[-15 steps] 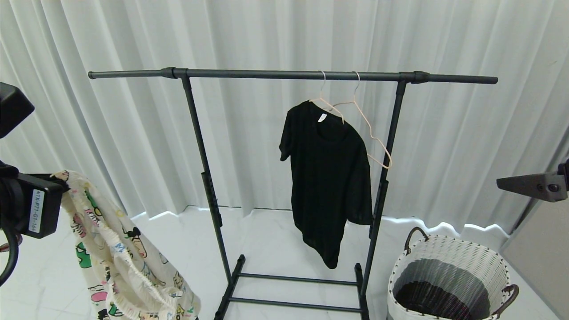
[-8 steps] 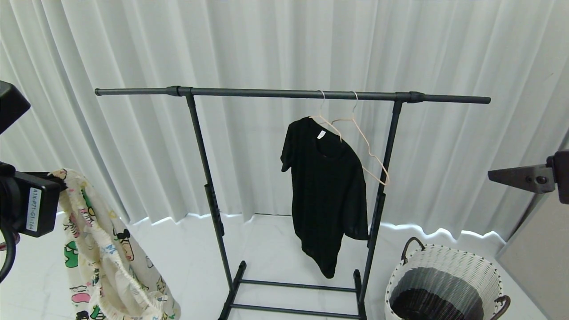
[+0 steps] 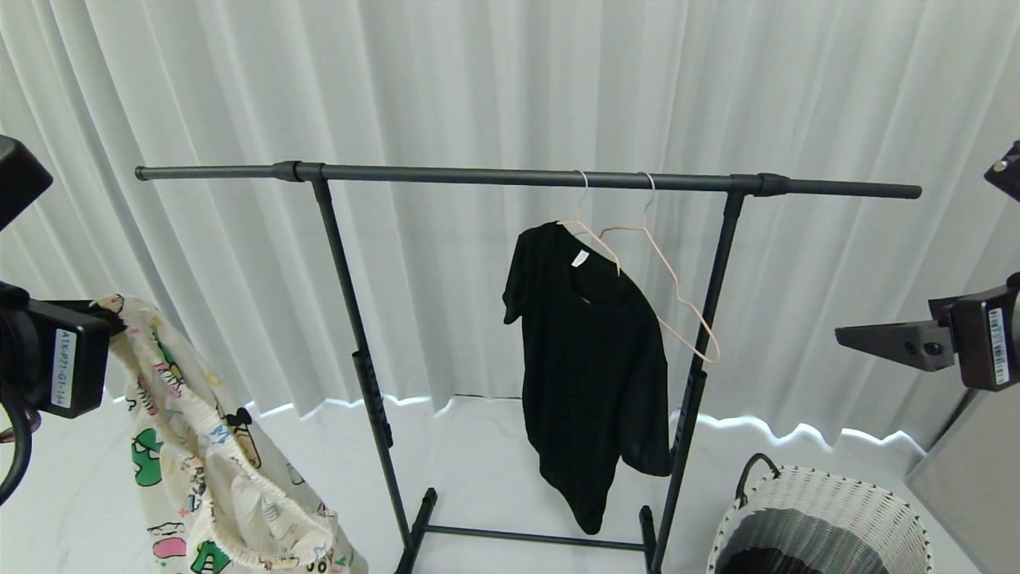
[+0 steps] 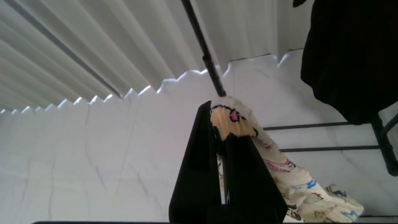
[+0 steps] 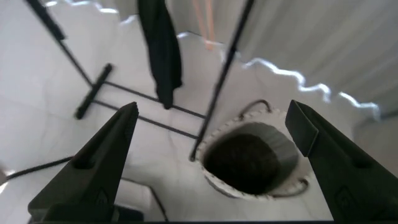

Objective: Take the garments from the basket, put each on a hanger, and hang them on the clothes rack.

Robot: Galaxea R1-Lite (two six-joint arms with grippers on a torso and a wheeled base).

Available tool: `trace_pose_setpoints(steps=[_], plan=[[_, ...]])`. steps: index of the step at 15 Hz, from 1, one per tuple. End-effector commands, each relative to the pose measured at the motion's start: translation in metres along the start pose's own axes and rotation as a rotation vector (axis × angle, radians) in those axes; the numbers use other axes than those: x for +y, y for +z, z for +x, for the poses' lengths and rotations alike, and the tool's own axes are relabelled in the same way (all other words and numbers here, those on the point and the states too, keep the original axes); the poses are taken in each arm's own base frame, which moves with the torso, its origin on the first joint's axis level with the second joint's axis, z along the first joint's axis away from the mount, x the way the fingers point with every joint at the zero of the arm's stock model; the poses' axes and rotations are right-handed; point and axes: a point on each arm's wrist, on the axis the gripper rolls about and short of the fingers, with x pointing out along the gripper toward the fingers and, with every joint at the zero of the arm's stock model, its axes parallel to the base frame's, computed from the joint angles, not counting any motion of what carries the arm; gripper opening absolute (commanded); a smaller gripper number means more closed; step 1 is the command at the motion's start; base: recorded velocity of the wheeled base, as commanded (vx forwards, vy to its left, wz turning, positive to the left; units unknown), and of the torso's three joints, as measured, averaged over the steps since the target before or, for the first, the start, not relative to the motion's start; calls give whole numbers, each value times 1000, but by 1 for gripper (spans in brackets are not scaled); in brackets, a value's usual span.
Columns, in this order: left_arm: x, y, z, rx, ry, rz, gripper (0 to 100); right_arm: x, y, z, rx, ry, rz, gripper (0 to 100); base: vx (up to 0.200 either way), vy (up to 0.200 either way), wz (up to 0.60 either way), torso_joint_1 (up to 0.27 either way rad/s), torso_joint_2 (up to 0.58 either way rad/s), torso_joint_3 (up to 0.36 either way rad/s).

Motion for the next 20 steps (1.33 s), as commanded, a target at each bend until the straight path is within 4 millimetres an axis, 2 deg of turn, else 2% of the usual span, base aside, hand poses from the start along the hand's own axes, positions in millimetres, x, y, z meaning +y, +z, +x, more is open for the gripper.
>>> trace_pose_setpoints(steps=[1, 5, 11, 14, 16, 20], plan=[[-3, 1, 0, -7, -17, 7, 0, 0, 0, 7, 8, 28, 1, 100, 200, 0, 0, 2, 2, 2], [-3, 1, 1, -4, -20, 5, 0, 3, -3, 32, 12, 27, -19, 100, 200, 0, 0, -1, 2, 1], [-4, -2, 3, 12, -21, 9, 0, 9, -7, 92, 42, 11, -15, 100, 200, 0, 0, 2, 2, 5], [-5, -2, 4, 14, -22, 9, 0, 8, -11, 123, 73, 31, -11, 100, 0, 0, 0, 0, 0, 0], [-4, -2, 2, 7, -20, 7, 0, 1, -14, 135, 98, 53, -47, 100, 0, 0, 0, 0, 0, 0], [-2, -4, -7, -19, -15, -1, 0, -17, -21, 172, 112, 77, -48, 100, 0, 0, 0, 0, 0, 0]])
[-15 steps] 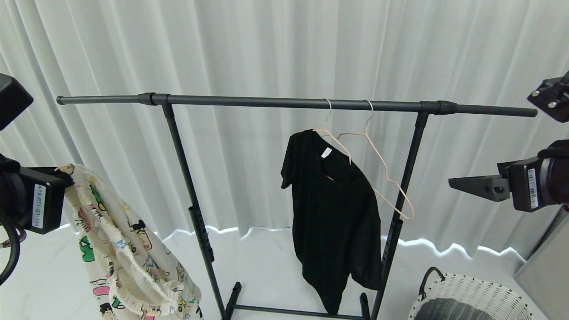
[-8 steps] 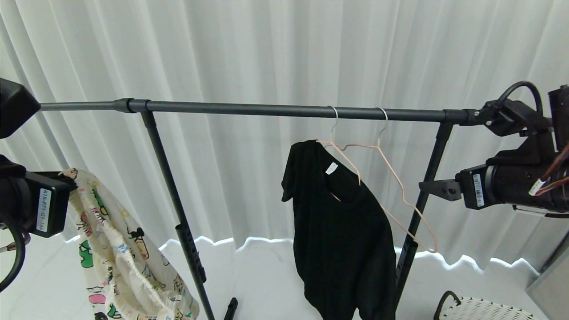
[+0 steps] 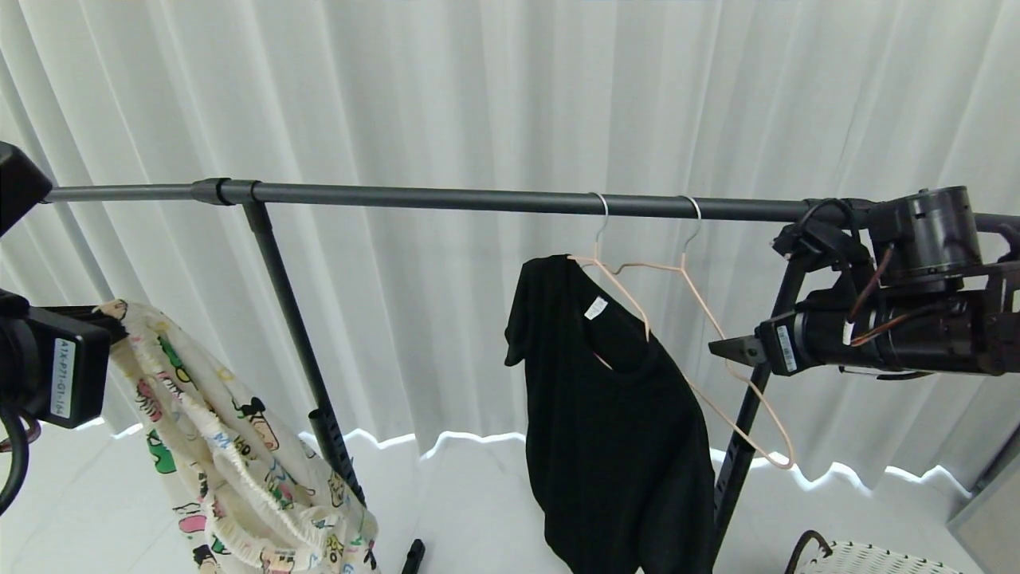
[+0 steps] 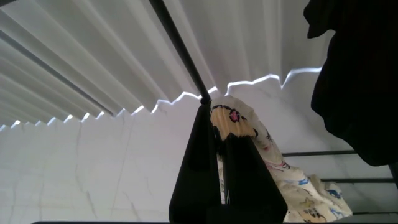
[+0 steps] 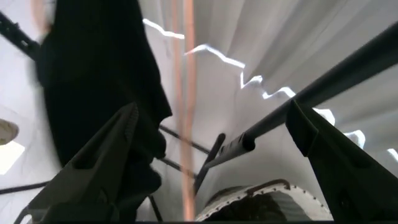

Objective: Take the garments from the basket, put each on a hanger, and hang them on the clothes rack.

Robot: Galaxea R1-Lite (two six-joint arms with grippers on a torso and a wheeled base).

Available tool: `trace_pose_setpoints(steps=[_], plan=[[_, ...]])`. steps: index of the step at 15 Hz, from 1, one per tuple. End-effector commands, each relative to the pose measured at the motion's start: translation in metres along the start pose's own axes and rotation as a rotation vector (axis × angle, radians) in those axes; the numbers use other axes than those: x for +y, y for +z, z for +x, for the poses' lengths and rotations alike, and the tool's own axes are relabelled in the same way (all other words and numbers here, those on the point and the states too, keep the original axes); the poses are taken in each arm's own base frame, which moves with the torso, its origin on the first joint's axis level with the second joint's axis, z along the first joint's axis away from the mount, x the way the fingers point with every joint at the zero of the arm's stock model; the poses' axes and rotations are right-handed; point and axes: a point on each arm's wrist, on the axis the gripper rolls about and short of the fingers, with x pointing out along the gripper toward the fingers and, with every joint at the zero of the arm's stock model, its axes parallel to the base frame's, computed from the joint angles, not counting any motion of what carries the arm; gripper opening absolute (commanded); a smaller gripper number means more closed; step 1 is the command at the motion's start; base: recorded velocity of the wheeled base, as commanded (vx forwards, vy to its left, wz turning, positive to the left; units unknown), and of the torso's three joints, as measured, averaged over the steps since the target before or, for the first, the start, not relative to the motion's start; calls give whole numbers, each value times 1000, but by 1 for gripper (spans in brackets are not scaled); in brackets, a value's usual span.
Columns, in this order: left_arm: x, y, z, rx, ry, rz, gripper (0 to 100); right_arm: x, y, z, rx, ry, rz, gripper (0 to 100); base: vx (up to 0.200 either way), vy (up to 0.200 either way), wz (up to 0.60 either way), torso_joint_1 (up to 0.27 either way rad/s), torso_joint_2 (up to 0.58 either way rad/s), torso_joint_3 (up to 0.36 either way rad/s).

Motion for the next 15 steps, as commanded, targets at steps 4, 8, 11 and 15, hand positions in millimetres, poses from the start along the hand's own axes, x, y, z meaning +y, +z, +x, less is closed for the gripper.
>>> trace_pose_setpoints(steps=[4, 8, 11, 15], plan=[[2, -1, -6, -19, 5, -4, 0, -7, -12, 44, 63, -3, 9, 100, 0, 0, 0, 0, 0, 0], [3, -1, -10, -29, 7, -4, 0, -7, -16, 56, 70, -4, 9, 100, 0, 0, 0, 0, 0, 0], [3, -1, -12, -36, 10, -5, 0, -7, -18, 61, 76, -4, 8, 100, 0, 0, 0, 0, 0, 0], [4, -2, -14, -43, 12, -7, 0, -6, -14, 61, 39, -1, 6, 0, 0, 0, 0, 0, 0, 0]])
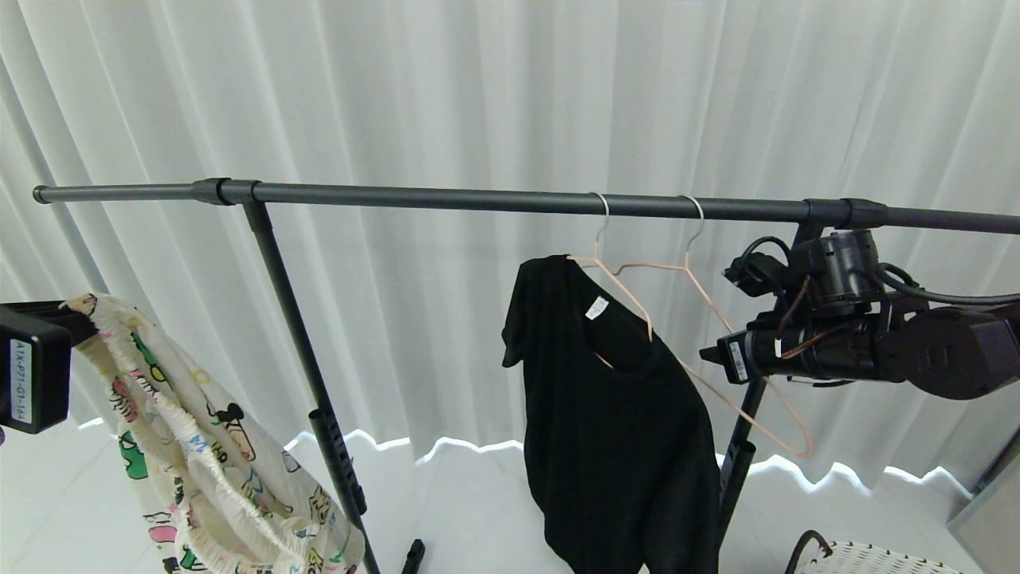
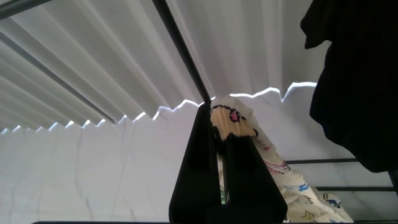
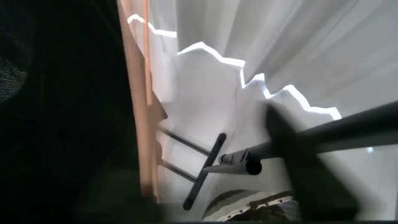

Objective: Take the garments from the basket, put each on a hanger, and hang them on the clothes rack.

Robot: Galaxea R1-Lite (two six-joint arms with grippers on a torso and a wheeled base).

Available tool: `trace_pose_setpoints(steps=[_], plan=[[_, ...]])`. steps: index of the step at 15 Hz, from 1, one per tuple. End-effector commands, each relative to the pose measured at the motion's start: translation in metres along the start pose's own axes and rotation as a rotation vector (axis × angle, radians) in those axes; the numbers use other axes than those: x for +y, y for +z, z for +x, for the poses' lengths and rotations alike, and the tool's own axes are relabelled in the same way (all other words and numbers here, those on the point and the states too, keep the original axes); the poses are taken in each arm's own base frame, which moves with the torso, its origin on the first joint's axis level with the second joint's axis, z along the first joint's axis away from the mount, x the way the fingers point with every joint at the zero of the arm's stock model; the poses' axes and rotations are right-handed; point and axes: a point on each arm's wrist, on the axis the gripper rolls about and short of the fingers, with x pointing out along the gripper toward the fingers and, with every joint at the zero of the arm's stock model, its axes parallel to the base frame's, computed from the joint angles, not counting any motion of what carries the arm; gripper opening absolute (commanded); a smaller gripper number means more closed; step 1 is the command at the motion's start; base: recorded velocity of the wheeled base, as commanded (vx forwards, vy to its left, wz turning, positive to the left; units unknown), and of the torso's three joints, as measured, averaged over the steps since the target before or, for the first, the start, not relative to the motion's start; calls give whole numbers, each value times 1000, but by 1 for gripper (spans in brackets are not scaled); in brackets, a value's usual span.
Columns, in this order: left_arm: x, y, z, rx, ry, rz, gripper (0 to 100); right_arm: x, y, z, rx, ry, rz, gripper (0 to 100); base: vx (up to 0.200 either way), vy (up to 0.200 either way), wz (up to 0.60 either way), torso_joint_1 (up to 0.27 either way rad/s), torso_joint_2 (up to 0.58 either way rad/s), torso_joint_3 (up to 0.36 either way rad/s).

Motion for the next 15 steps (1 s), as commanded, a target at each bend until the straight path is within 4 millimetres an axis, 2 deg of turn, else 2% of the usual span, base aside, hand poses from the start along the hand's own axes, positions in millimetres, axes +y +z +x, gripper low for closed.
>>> trace_pose_setpoints(steps=[1, 7, 11, 15], plan=[[0, 0, -1, -2, 1, -1, 0, 0, 2, -5, -15, 0, -1, 0, 0, 0, 0, 0, 0, 0], [2, 0, -5, -16, 5, -5, 0, 1, 11, -26, -70, -4, 3, 0, 0, 0, 0, 0, 0, 0], [3, -1, -8, -26, 8, -10, 0, -1, 21, -51, -143, -23, 8, 0, 0, 0, 0, 0, 0, 0], [3, 0, -9, -36, 11, -12, 0, 1, 16, -82, -183, -27, 3, 0, 0, 0, 0, 0, 0, 0]])
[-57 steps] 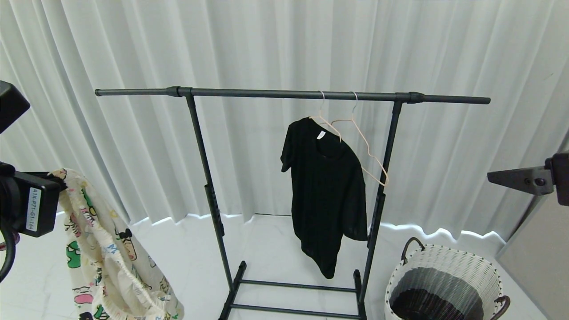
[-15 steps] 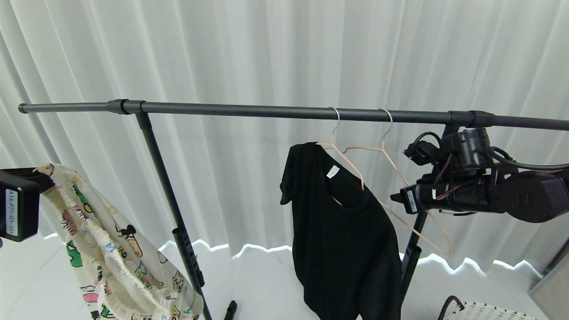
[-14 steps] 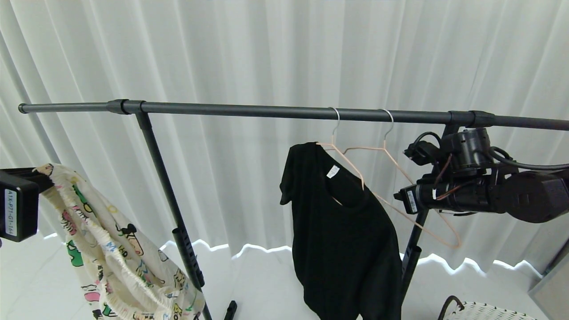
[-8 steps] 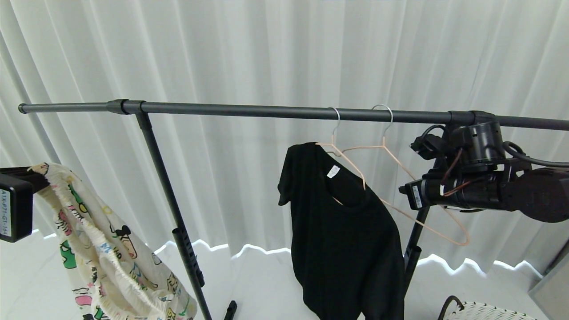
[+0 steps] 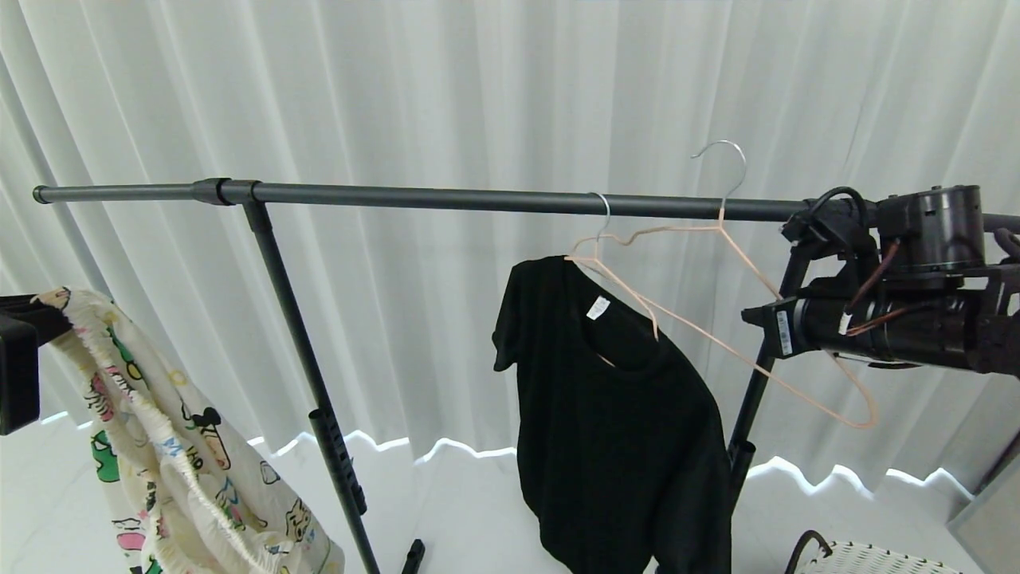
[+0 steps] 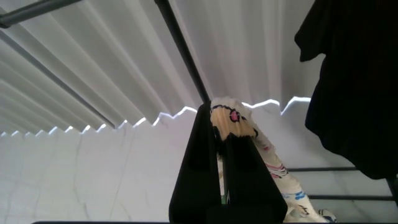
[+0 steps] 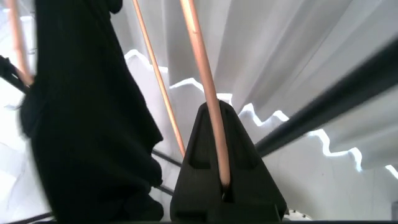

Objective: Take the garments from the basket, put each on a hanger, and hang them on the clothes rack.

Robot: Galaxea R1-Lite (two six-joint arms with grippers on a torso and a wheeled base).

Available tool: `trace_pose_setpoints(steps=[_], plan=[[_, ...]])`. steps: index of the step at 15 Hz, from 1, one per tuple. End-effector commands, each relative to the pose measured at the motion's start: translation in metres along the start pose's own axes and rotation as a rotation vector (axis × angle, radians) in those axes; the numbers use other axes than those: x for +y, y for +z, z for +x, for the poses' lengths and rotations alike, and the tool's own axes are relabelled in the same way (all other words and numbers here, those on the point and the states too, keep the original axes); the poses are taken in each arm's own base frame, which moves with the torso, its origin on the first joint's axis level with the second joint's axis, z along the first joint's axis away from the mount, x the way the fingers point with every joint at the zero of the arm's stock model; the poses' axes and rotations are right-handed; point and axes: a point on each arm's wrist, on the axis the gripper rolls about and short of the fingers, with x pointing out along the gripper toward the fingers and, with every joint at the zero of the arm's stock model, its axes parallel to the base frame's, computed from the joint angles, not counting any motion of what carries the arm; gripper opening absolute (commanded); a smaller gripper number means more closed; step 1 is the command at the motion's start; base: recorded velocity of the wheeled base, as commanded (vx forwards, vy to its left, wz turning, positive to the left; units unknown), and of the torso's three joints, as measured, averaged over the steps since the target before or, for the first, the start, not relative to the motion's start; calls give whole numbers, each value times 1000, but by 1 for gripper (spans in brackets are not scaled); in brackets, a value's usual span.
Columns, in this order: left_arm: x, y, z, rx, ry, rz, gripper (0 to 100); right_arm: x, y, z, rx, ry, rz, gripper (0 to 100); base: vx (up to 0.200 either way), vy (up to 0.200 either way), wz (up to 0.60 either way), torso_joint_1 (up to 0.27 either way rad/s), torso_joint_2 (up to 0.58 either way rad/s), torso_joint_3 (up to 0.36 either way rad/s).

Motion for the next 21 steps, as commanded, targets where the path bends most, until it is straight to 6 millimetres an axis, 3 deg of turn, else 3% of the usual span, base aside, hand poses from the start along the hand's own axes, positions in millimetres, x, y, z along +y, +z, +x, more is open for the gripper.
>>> trace_pose_setpoints(steps=[1, 6, 9, 12, 15, 21], plan=[[0, 2, 1, -14, 3, -3, 0, 0, 0, -29, -44, -5, -1, 0, 0, 0, 0, 0, 0, 0], [-2, 4, 11, -34, 14, 43, 0, -7, -16, -90, -68, -141, 15, 0, 0, 0, 0, 0, 0, 0], [-4, 8, 21, -59, 21, 38, 0, -6, -27, -135, -47, -166, 17, 0, -200, 0, 0, 7, 2, 2], [-6, 7, 27, -44, 15, 41, 0, -4, -45, -164, -23, -185, 7, 0, -200, 0, 0, -6, 2, 7], [-8, 2, 27, -31, 11, 45, 0, -2, -51, -181, -24, -181, -20, 0, -200, 0, 0, -1, 4, 4], [-10, -2, 30, -14, 3, 52, 0, 6, -52, -190, -58, -105, -61, 0, -200, 0, 0, 3, 3, 2]])
